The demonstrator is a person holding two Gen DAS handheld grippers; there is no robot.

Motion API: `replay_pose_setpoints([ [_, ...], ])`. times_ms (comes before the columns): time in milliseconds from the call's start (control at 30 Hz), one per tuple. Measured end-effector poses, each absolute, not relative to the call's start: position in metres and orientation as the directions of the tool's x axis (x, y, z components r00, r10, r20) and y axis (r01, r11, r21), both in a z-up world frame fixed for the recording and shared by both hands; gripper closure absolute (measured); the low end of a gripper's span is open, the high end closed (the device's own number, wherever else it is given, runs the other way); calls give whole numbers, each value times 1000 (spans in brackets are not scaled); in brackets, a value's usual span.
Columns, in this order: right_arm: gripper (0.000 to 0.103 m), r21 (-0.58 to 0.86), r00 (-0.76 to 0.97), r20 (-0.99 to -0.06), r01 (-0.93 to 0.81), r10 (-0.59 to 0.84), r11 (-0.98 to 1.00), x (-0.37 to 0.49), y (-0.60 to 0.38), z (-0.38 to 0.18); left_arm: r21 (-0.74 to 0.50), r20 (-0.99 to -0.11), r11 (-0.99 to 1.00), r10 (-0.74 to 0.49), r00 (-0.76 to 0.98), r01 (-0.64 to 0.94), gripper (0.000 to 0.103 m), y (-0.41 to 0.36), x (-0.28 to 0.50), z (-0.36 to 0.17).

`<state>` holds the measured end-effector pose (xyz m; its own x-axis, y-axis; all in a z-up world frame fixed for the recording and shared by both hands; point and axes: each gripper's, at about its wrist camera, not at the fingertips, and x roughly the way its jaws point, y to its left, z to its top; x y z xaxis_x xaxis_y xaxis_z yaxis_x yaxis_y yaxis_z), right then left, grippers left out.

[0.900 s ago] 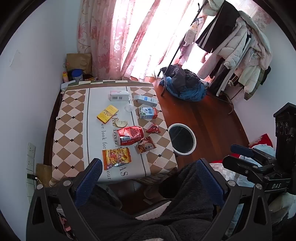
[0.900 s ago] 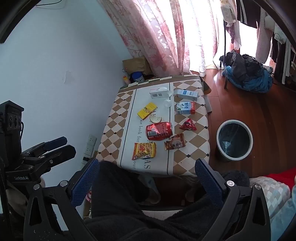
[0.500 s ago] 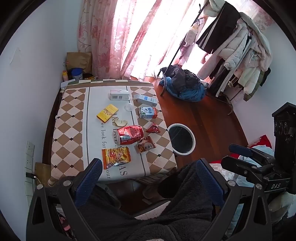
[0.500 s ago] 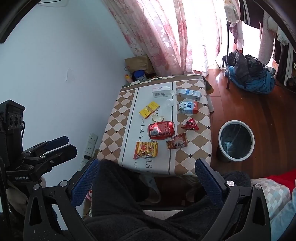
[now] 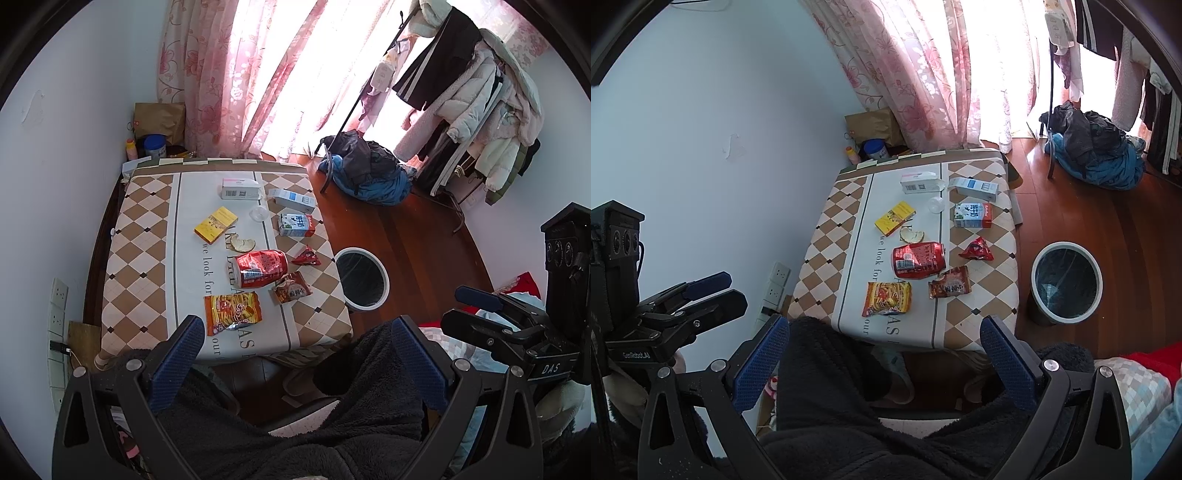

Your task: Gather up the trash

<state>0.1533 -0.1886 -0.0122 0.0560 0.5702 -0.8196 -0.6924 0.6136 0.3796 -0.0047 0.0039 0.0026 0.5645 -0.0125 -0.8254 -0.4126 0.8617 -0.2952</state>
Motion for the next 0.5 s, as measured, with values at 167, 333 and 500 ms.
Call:
replay_pose_setpoints([
  [167, 0, 384, 53, -816, -694, 575, 609, 153, -186, -12, -294, -823, 862, -9, 568, -413, 0, -2, -5, 5],
  [333, 0, 389, 51, -811, -697, 582, 603, 153, -185, -12, -302, -823, 855, -10, 568, -422, 0, -1, -9, 2],
  [500, 0, 396, 47, -807, -697, 589, 598, 154, -187, -11, -306, -823, 849, -8, 568, -431, 0, 1, -8, -1],
])
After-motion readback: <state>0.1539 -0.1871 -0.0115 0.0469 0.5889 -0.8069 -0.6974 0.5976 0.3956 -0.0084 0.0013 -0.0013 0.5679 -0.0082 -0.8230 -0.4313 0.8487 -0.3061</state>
